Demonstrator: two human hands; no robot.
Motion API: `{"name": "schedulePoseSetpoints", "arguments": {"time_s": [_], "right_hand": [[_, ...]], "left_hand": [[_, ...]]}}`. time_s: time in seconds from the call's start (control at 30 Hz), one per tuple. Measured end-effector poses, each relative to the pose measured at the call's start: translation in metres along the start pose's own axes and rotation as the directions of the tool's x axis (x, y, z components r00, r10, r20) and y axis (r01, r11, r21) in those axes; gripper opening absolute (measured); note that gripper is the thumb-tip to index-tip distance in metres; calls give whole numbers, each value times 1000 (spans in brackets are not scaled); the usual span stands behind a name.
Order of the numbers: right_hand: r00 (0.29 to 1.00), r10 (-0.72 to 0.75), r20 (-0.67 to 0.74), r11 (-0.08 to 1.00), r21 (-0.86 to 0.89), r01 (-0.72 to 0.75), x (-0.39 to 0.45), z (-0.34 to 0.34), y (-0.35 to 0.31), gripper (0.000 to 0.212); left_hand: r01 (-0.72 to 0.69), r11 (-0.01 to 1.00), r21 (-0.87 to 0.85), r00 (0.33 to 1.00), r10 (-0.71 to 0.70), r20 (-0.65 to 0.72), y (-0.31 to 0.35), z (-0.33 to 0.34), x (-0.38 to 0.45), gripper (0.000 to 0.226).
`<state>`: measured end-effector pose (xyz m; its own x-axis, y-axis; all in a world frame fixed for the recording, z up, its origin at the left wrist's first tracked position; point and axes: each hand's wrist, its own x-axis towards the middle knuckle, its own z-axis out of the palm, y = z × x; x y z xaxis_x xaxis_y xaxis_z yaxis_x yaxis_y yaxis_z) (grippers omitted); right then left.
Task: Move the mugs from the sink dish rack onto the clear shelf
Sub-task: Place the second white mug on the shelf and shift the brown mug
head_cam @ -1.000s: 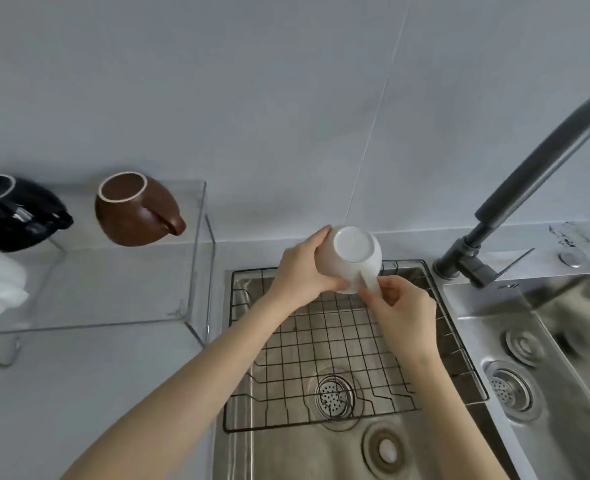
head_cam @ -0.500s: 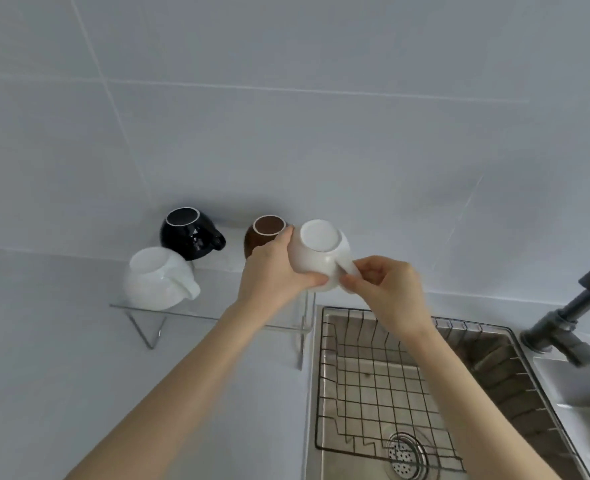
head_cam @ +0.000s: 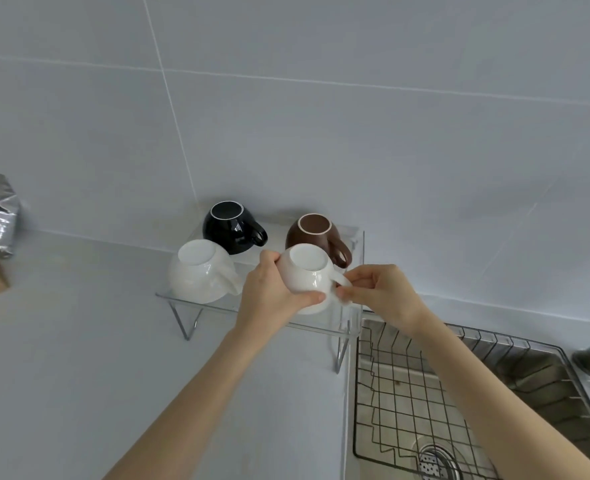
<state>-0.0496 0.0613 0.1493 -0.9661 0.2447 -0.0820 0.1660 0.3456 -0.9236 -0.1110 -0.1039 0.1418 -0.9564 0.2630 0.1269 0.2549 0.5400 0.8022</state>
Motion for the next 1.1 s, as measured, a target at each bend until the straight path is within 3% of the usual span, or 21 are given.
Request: {"name": "schedulePoseSetpoints", "arguments": {"time_s": [0.37,1.1], "right_hand": [[998,16,58,991,-136,-8,12,0,7,11],[995,-64,71,952,-295,82,7,3,6,20]], "left_hand": [[78,985,-154,992,-92,-86,-18,20,-11,80],[108,986,-125,989,-120,-85,-20,27,-22,78]]}}
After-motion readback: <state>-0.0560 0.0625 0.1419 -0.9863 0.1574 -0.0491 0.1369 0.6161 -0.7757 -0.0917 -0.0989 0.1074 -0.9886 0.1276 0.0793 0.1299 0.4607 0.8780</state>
